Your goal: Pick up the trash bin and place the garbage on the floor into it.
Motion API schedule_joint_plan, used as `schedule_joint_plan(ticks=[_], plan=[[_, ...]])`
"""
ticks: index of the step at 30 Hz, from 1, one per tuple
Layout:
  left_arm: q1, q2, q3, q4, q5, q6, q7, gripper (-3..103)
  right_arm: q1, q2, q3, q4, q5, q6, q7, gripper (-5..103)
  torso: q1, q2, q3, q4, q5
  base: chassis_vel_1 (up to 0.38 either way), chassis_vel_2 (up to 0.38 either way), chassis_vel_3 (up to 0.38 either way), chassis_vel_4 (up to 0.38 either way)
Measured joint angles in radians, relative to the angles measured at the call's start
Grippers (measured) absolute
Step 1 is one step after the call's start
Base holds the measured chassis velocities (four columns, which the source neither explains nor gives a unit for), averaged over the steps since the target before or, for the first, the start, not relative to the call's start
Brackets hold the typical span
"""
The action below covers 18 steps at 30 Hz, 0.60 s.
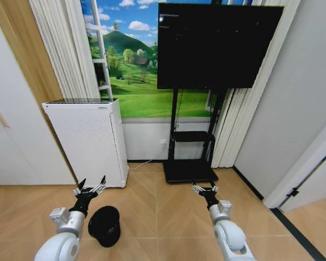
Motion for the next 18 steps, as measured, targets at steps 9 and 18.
schedule_joint_plan(ticks=[9, 18], plan=[[0.002, -0.003, 0.005, 0.002, 0.002, 0.0, -0.012, 100, 0.0, 0.0, 0.0, 0.0, 0.0, 0.0, 0.0, 100, 0.017, 0.041, 0.024, 0.0, 0.0, 0.0, 0.0, 0.0, 0.0], [0.011, -0.006, 0.024, -0.014, 0.027, -0.008, -0.056, 100, 0.0, 0.0, 0.0, 0.0, 0.0, 0.0, 0.0, 100, 0.021, 0.049, 0.029, 0.0, 0.0, 0.0, 0.0, 0.0, 0.0]])
